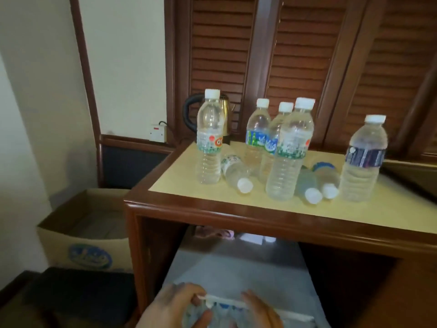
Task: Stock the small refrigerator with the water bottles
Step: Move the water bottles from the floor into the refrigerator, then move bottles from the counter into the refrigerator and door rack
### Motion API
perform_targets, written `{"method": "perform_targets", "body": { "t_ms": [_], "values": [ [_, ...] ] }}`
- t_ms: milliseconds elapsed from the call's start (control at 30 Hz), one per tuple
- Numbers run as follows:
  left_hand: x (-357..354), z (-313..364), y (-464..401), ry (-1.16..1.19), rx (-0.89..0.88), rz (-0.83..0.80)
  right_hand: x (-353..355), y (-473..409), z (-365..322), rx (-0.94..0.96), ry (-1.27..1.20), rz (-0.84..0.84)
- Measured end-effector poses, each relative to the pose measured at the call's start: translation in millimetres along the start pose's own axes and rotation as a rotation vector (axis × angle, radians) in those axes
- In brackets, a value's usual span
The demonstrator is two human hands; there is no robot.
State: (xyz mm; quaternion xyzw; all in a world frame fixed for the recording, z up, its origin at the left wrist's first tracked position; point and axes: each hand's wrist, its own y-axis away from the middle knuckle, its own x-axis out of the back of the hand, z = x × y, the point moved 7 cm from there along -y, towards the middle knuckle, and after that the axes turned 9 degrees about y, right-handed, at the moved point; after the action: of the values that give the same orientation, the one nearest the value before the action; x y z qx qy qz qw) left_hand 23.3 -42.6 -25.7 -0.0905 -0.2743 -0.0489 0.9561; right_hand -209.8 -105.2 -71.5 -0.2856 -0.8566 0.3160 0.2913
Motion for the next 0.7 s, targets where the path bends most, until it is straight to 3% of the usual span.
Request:
{"method": "perform_targets", "body": {
  "t_ms": [33,100,133,200,400,700],
  "values": [
    [14.5,20.3,-2.6,-0.056,-0.024,0.153,36.5,-12.2,-38.0,0.081,0.111,-0.266],
    [25.3,77.0,9.0,-0.168,-0.068,0.242,74.4,-47.5,-103.8,0.189,0.108,-0.545],
    [37.0,105.5,6.9,-0.213,-0.029,0.241,94.3,-72.6,-122.0,0.176,0.178,-0.601],
    [60.7,153.3,3.2,-0.213,0.044,0.278,117.4,-111.9,-140.8,0.11,0.269,-0.664],
    [93.3,267.2,-13.6,-0.235,0.032,0.279,175.5,-196.5,-201.7,0.11,0.233,-0.737],
    [92.9,308.8,-50.3,-0.152,-0.049,0.361,172.7,-244.1,-180.7,0.141,0.217,-0.724]
  ]
}}
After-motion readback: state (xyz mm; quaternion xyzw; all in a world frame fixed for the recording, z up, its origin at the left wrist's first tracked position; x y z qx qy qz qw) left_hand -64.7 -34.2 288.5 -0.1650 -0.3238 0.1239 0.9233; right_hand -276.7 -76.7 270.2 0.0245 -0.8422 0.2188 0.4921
